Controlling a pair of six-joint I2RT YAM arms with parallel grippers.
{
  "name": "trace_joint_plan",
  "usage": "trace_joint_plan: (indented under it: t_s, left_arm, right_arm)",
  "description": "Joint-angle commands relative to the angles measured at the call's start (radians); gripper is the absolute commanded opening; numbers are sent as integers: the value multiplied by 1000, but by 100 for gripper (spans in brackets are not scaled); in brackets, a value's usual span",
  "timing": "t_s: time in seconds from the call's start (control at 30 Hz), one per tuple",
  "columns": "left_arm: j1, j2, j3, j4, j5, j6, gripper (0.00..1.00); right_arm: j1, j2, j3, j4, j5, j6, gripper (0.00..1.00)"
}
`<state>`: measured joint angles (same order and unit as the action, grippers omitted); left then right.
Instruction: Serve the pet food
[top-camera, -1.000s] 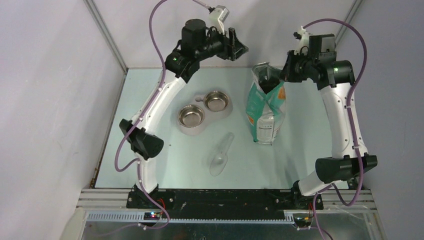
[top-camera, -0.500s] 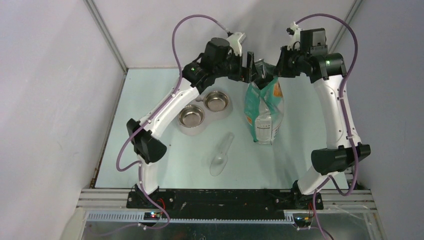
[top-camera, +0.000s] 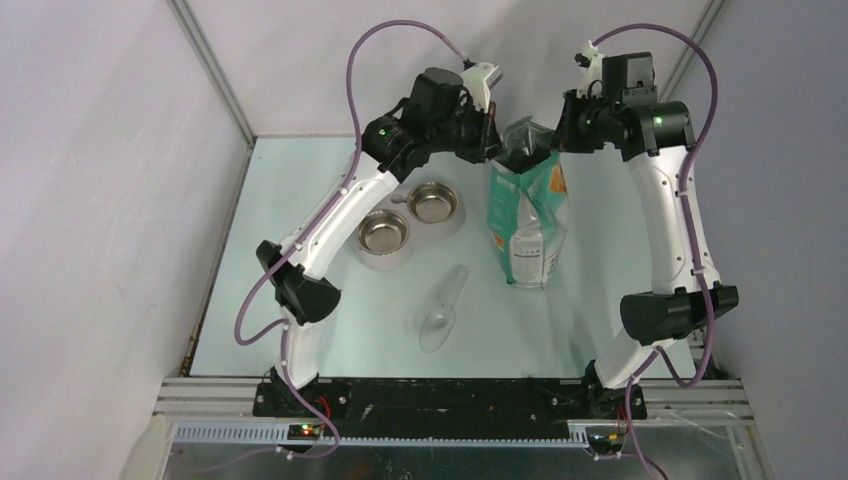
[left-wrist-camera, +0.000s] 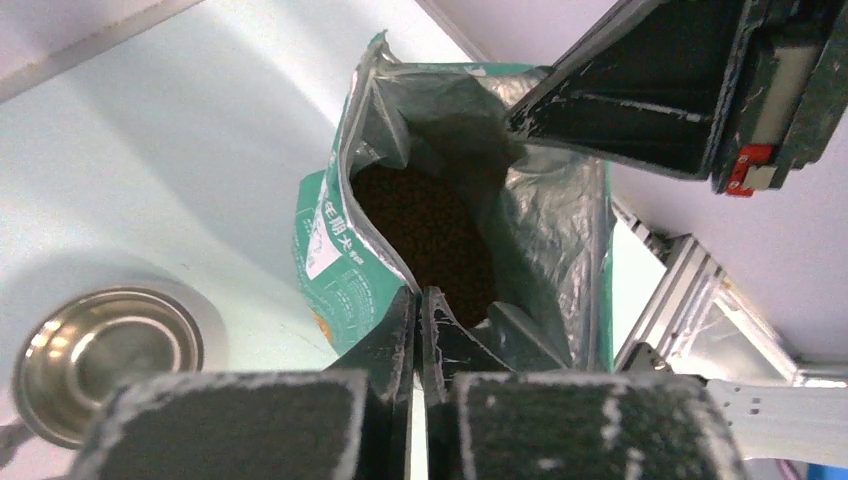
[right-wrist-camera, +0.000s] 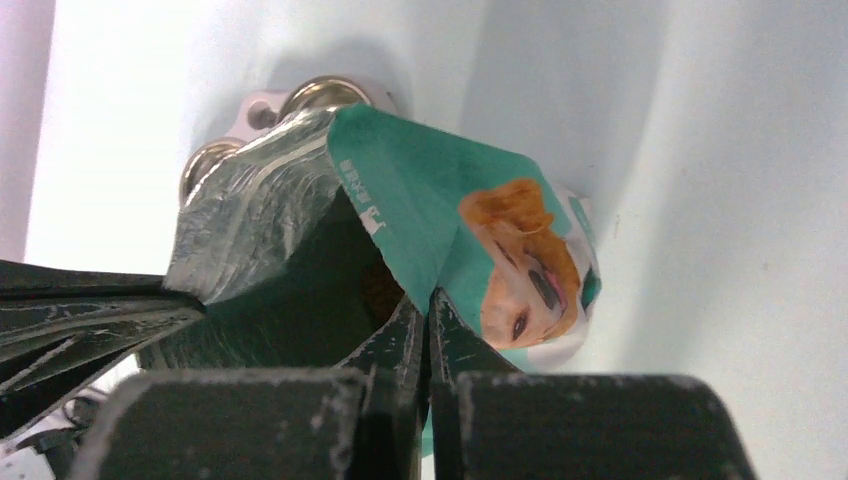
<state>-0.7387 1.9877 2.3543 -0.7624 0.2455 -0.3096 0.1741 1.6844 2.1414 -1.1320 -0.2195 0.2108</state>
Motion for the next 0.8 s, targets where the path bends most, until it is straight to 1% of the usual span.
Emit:
trace_joint_plan:
  t_s: [0.0,0.17,0.3,0.37,0.47,0.5,0.6,0.67,0.73,0.77]
  left_arm:
    - [0,10,159,47,-32,146,0]
    - [2,25,193,77,-57,243,0]
    - [4,31,192,116,-69,244,0]
    - [6,35,191,126,-72,240,0]
    - [9,37,180,151,-87,222,0]
    - [9,37,177,167,-87,214,0]
    - [8,32,154,206,-64,169,0]
    - [8,28,149,230,-31,149,0]
    - [11,20,145,250,40,136,0]
    - [17,15,147,258,82,133,0]
  right_arm:
    - [-9,-81,115,53,27,-64,0]
    - [-10,-131,131,69,75,-130,0]
    - [-6,-130,159,78,77,-163,0]
    - [-2,-111,193,44,80,-186,0]
    - [-4,-43,324,-83,96,-164,0]
    - [0,-44,328,-89,105,-163,0]
    - [5,-77,260,-71,134,-164,0]
    - [1,-76,260,-78,152,-170,0]
    - [-3,-77,257,-73,158,-169,0]
    - [-6,-78,251,-69,154,-167,3]
